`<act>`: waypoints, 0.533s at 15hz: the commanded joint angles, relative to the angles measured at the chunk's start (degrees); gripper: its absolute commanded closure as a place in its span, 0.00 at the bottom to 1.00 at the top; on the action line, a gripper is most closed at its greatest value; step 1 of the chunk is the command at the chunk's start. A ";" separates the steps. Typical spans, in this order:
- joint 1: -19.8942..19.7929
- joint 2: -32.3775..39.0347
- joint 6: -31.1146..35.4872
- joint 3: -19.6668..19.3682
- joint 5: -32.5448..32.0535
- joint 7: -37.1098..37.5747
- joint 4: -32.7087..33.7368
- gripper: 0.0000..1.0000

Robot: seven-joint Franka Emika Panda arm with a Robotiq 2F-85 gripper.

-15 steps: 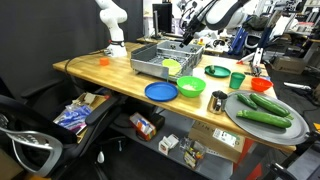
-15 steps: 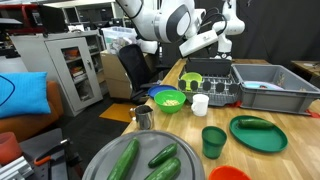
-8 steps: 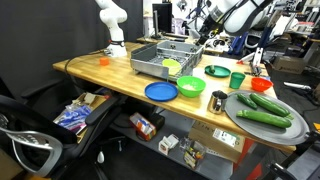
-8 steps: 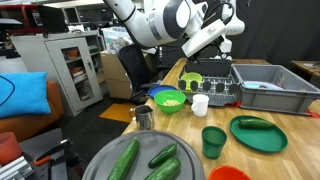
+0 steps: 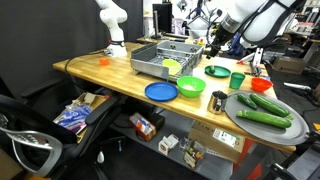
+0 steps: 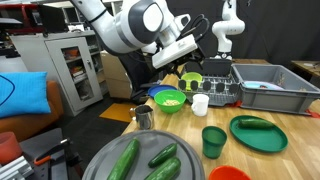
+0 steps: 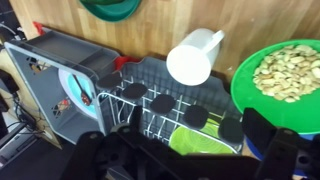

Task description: Put the yellow bowl on the drying rack.

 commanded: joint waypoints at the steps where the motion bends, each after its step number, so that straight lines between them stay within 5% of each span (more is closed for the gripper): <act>1: 3.15 -5.42 -5.02 -1.31 0.43 3.37 -6.46 0.00; 5: 1.38 -9.87 -7.69 2.67 3.55 4.43 -12.49 0.00; 6: -4.04 -11.43 -7.75 8.30 2.95 6.40 -13.99 0.00; 7: -3.40 -12.87 -6.36 9.77 11.60 1.65 -16.81 0.00; 8: -0.10 -9.21 -5.90 5.20 5.25 5.17 -13.04 0.00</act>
